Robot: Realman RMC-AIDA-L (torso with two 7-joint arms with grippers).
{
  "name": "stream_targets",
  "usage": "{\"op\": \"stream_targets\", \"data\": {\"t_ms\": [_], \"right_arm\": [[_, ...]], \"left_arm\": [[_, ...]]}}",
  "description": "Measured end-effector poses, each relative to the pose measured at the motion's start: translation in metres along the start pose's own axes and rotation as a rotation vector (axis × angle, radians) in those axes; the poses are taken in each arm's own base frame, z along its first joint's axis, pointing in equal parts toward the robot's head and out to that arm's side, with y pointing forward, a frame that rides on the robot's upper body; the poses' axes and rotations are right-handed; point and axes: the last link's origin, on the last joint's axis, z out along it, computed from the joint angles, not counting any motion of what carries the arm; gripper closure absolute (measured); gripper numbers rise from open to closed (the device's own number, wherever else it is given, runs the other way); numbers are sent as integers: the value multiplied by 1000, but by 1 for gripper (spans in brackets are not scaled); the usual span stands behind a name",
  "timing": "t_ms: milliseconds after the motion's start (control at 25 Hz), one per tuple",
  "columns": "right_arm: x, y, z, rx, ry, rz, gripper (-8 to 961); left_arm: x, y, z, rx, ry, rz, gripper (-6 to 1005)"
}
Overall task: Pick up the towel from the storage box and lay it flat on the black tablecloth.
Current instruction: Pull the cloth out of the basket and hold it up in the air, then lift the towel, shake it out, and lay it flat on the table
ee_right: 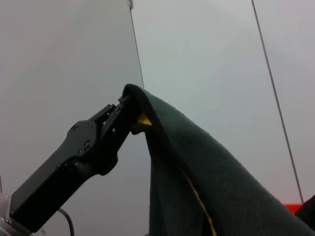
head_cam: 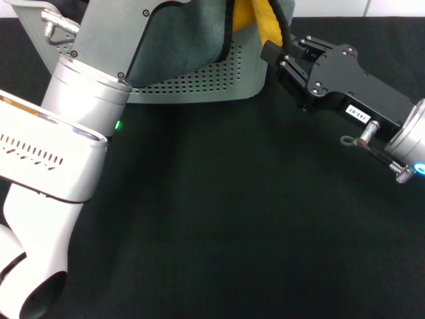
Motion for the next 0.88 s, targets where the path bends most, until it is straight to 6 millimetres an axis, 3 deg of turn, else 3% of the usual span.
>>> {"op": "stream_targets", "data": {"t_ms": [560, 880], "right_arm": [[2, 4, 1, -19, 20, -28, 891], [-10, 6, -1, -28, 44, -78, 936]], "left_arm": [[-3, 0, -3, 4, -13, 1, 975], [-7, -2, -13, -5, -16, 20, 976]]}}
